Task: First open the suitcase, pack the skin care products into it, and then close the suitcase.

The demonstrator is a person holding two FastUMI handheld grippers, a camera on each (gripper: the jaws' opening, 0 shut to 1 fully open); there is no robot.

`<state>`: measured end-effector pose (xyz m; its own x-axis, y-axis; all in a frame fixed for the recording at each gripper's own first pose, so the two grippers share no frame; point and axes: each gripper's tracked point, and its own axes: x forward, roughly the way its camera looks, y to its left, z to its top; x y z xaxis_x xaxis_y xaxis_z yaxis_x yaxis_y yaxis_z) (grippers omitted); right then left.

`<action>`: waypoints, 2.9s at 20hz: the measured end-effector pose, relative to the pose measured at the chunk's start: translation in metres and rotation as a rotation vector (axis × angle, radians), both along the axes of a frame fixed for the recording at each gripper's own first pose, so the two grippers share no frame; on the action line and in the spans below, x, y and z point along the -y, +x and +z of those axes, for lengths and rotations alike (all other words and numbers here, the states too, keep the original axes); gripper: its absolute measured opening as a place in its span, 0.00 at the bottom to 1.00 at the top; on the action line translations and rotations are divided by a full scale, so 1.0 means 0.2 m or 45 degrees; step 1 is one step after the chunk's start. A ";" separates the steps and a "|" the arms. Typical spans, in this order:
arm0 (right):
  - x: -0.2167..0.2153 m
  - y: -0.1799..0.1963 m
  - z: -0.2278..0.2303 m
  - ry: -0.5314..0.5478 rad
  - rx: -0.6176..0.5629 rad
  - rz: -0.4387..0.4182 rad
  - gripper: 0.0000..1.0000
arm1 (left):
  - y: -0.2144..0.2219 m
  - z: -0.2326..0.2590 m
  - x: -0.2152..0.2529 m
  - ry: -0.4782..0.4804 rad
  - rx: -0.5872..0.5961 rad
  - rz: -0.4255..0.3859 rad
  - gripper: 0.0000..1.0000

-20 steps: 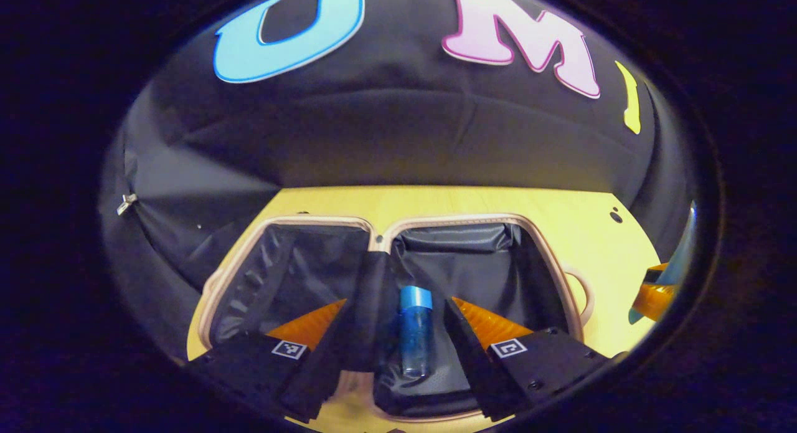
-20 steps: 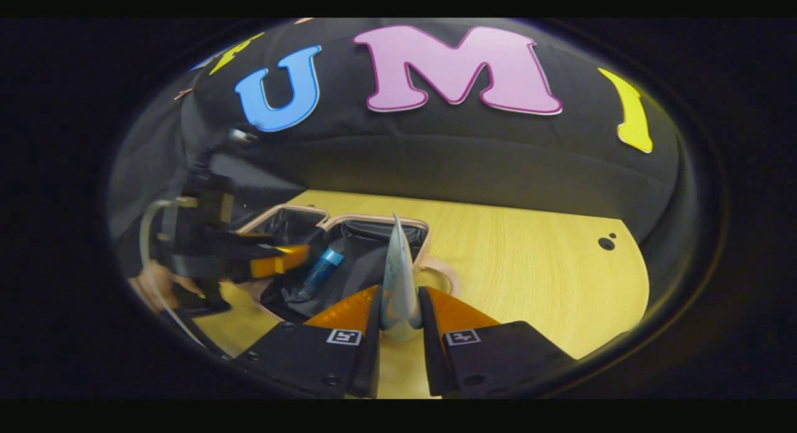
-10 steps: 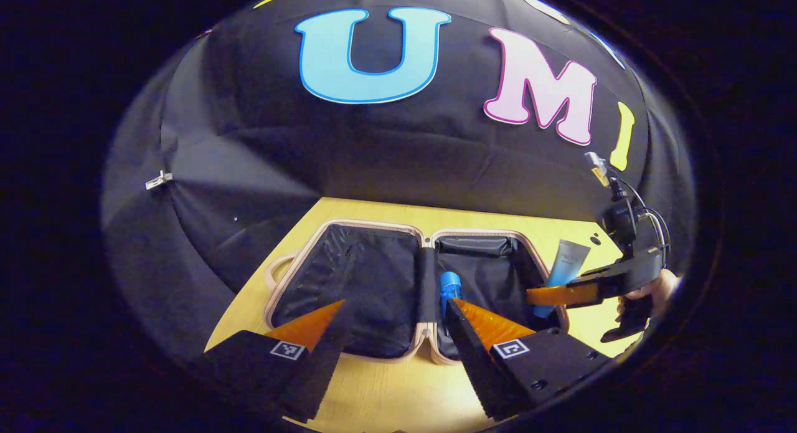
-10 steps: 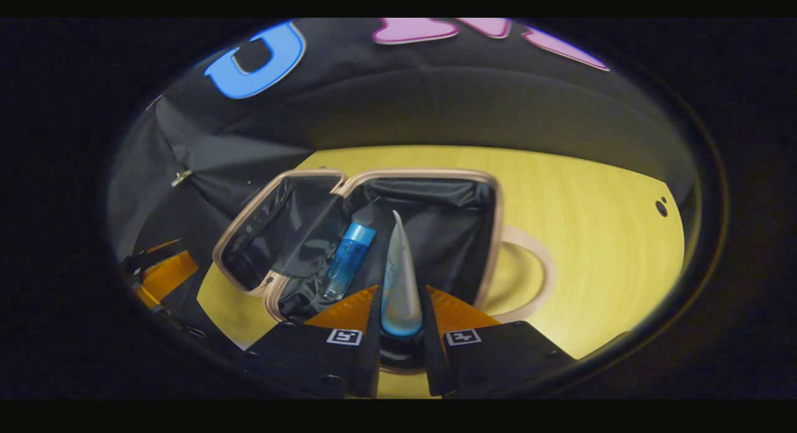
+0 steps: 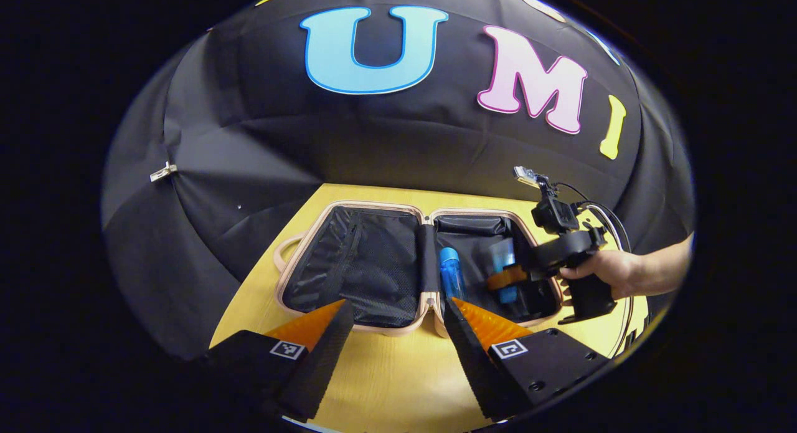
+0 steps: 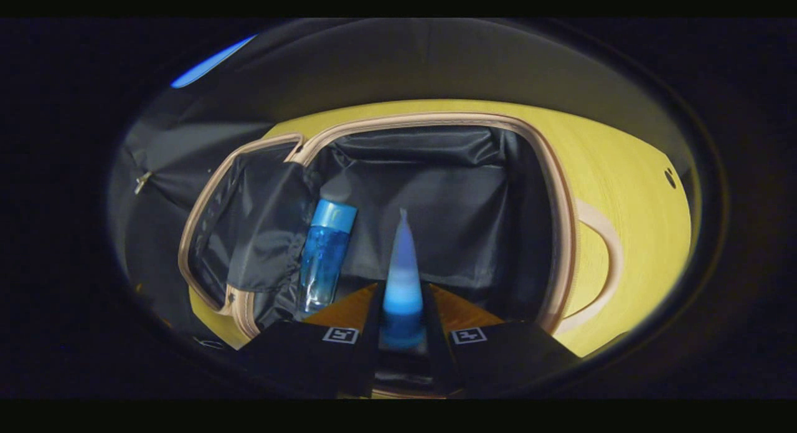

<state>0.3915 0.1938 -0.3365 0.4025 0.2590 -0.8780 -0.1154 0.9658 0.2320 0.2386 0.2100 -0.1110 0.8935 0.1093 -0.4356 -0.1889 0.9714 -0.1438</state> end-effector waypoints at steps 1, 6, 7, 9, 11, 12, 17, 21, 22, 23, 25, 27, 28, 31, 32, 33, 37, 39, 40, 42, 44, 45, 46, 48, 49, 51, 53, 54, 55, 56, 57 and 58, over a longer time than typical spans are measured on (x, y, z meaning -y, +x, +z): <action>0.01 0.02 -0.01 -0.024 0.021 -0.001 0.43 | -0.01 -0.01 -0.02 -0.005 -0.007 0.017 0.93; 0.00 0.00 0.29 -0.023 0.254 0.050 0.94 | -0.03 -0.01 -0.21 -0.019 0.024 0.137 0.93; 0.00 -0.01 0.39 -0.023 0.323 0.070 0.98 | -0.03 -0.02 -0.29 0.006 0.015 0.176 0.93; 0.06 -0.08 0.56 -0.055 0.456 0.109 0.98 | -0.03 -0.04 -0.49 0.103 -0.028 0.255 0.93; 0.12 -0.20 0.72 -0.067 0.561 0.126 0.98 | 0.00 -0.05 -0.68 0.147 -0.045 0.301 0.93; 0.15 -0.25 0.79 -0.060 0.613 0.119 0.98 | 0.04 -0.05 -0.76 0.148 -0.040 0.316 0.93; 0.40 -0.57 0.89 -0.163 0.685 0.142 0.98 | 0.21 -0.16 -1.14 0.073 -0.105 0.333 0.93; 0.59 -0.83 0.83 -0.231 0.576 0.106 0.98 | 0.35 -0.34 -1.31 -0.174 -0.182 0.308 0.90; 0.62 -0.90 0.82 -0.235 0.548 0.072 0.98 | 0.39 -0.37 -1.36 -0.214 -0.196 0.315 0.87; 0.63 -0.96 0.80 -0.220 0.523 0.046 0.97 | 0.44 -0.41 -1.38 -0.272 -0.211 0.317 0.80; 0.65 -1.08 0.77 -0.218 0.479 0.014 0.97 | 0.52 -0.47 -1.35 -0.435 -0.233 0.302 0.81; 0.67 -1.15 0.74 -0.229 0.437 0.015 0.97 | 0.61 -0.52 -1.34 -0.575 -0.236 0.294 0.71; 0.68 -1.16 0.73 -0.243 0.429 0.020 0.97 | 0.63 -0.57 -1.36 -0.608 -0.263 0.322 0.70; 0.77 -1.09 0.80 -0.278 0.468 -0.051 0.99 | 0.66 -0.68 -1.33 -0.790 -0.327 0.357 0.60; 0.79 -1.07 0.81 -0.268 0.478 -0.082 0.98 | 0.68 -0.70 -1.31 -0.859 -0.310 0.352 0.54; 0.80 -1.06 0.83 -0.266 0.481 -0.106 0.98 | 0.70 -0.71 -1.31 -0.914 -0.290 0.349 0.46; 0.89 -1.06 0.83 -0.296 0.493 -0.146 0.98 | 0.71 -0.71 -1.30 -0.958 -0.261 0.340 0.19; 0.88 -1.12 0.76 -0.270 0.428 -0.151 0.98 | 0.72 -0.66 -1.30 -0.911 -0.237 0.318 0.17; 0.86 -1.13 0.74 -0.245 0.400 -0.160 0.98 | 0.71 -0.62 -1.30 -0.884 -0.219 0.308 0.17; 0.81 -1.15 0.69 -0.194 0.364 -0.156 0.98 | 0.68 -0.52 -1.29 -0.807 -0.207 0.277 0.14; 0.77 -1.16 0.68 -0.169 0.356 -0.128 0.98 | 0.67 -0.40 -1.28 -0.690 -0.181 0.244 0.13; 0.75 -1.16 0.69 -0.155 0.362 -0.114 0.98 | 0.66 -0.32 -1.28 -0.642 -0.157 0.226 0.13; 0.74 -1.15 0.71 -0.143 0.376 -0.106 0.98 | 0.65 -0.23 -1.28 -0.608 -0.124 0.205 0.12; 0.73 -1.13 0.75 -0.119 0.412 -0.106 0.98 | 0.62 -0.01 -1.23 -0.550 -0.057 0.166 0.11; 0.74 -1.12 0.77 -0.110 0.433 -0.108 0.98 | 0.59 0.12 -1.17 -0.526 -0.025 0.140 0.11; 0.79 -1.10 0.79 -0.113 0.457 -0.122 0.98 | 0.56 0.37 -1.04 -0.465 0.054 0.089 0.10; 0.86 -1.09 0.81 -0.097 0.469 -0.166 0.98 | 0.54 0.60 -0.84 -0.425 0.133 0.027 0.10; 0.88 -1.08 0.82 -0.080 0.476 -0.191 0.99 | 0.53 0.70 -0.72 -0.410 0.170 -0.013 0.10; 0.91 -1.07 0.83 -0.064 0.482 -0.205 0.98 | 0.51 0.80 -0.57 -0.388 0.198 -0.066 0.10; 0.95 -1.06 0.85 -0.064 0.493 -0.214 0.98 | 0.49 0.89 -0.41 -0.363 0.221 -0.116 0.10; 1.00 -1.06 0.86 -0.075 0.499 -0.224 0.98 | 0.50 0.94 -0.24 -0.345 0.237 -0.166 0.10; 1.03 -1.06 0.88 -0.074 0.509 -0.236 0.98 | 0.50 0.98 -0.08 -0.328 0.249 -0.218 0.10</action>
<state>0.1804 -0.0131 -0.1607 0.7484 0.1057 -0.6548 -0.0090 0.9888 0.1493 0.3380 0.2260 0.0848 0.9584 -0.1403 -0.2484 0.0289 0.9139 -0.4049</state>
